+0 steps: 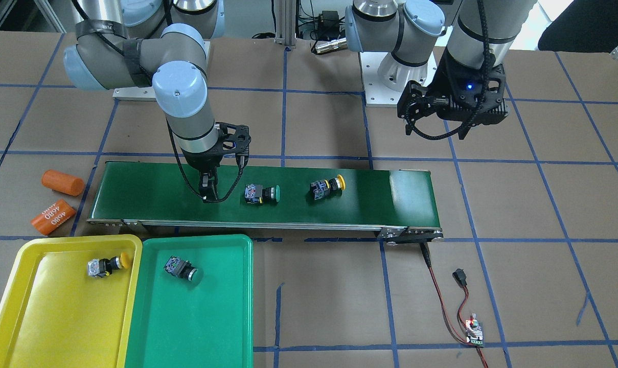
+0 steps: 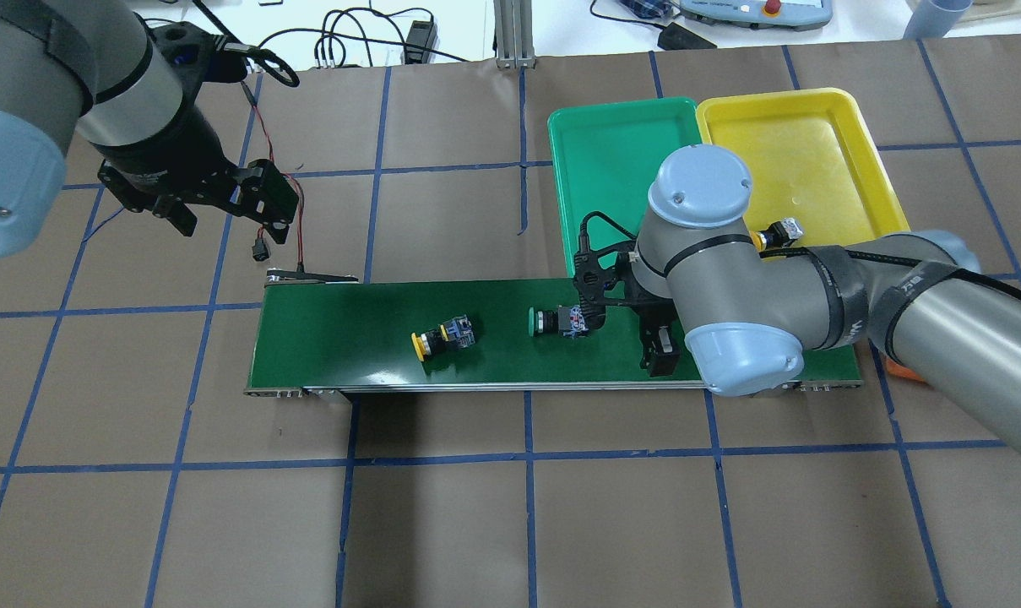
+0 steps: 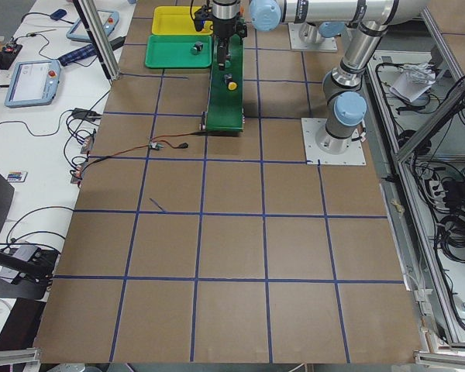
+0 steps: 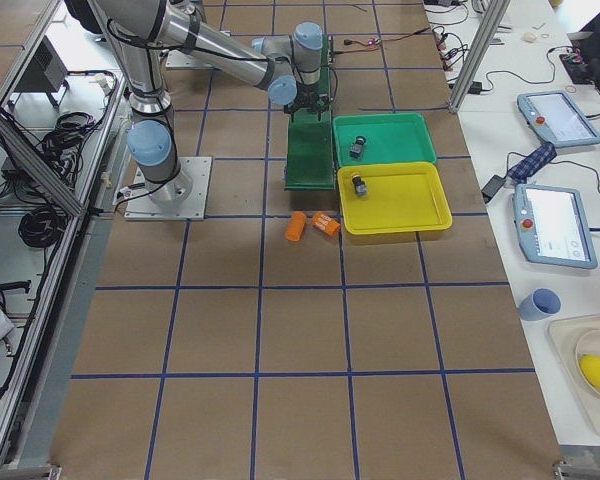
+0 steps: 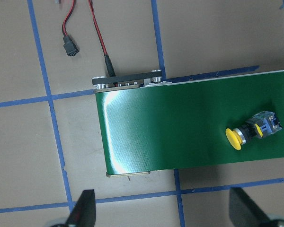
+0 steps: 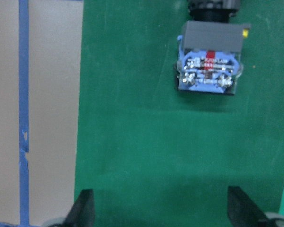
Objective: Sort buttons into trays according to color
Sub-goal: 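Grasp the green button at the belt end and drop it into the green tray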
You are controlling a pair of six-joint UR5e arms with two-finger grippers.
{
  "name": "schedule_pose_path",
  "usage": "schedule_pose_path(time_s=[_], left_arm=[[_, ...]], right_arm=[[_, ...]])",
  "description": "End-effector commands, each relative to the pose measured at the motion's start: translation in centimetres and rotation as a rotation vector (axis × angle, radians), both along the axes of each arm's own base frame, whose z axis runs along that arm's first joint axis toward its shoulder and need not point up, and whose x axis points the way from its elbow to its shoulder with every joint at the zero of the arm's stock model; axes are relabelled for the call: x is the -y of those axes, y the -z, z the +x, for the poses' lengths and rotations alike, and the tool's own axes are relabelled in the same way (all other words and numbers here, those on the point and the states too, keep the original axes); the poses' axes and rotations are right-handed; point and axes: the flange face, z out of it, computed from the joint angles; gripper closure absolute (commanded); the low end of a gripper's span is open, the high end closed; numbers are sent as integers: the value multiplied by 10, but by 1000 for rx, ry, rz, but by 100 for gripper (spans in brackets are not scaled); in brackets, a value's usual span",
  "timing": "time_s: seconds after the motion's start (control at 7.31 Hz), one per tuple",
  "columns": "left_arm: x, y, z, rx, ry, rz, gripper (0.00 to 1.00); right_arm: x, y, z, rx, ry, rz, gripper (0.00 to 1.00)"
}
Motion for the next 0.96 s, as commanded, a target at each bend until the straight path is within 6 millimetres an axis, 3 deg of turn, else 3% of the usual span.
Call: schedule_pose_path(time_s=[0.0,0.14,0.27,0.41,0.55,0.82], left_arm=[[-1,23,5,2,-33,34,0],[9,30,6,6,-150,-66,0],[-8,43,8,41,-153,-54,0],[-15,40,7,41,-151,-81,0],[-16,39,9,35,-170,-110,0],[-23,23,11,33,-199,-138,0]], right_arm=[[-8,4,36,7,-2,-31,0],[-3,11,41,16,8,-59,1],[-2,13,42,17,10,-62,4],[-2,13,41,12,9,-63,23],[-1,13,41,8,7,-64,50],[3,10,40,-13,8,-80,77]])
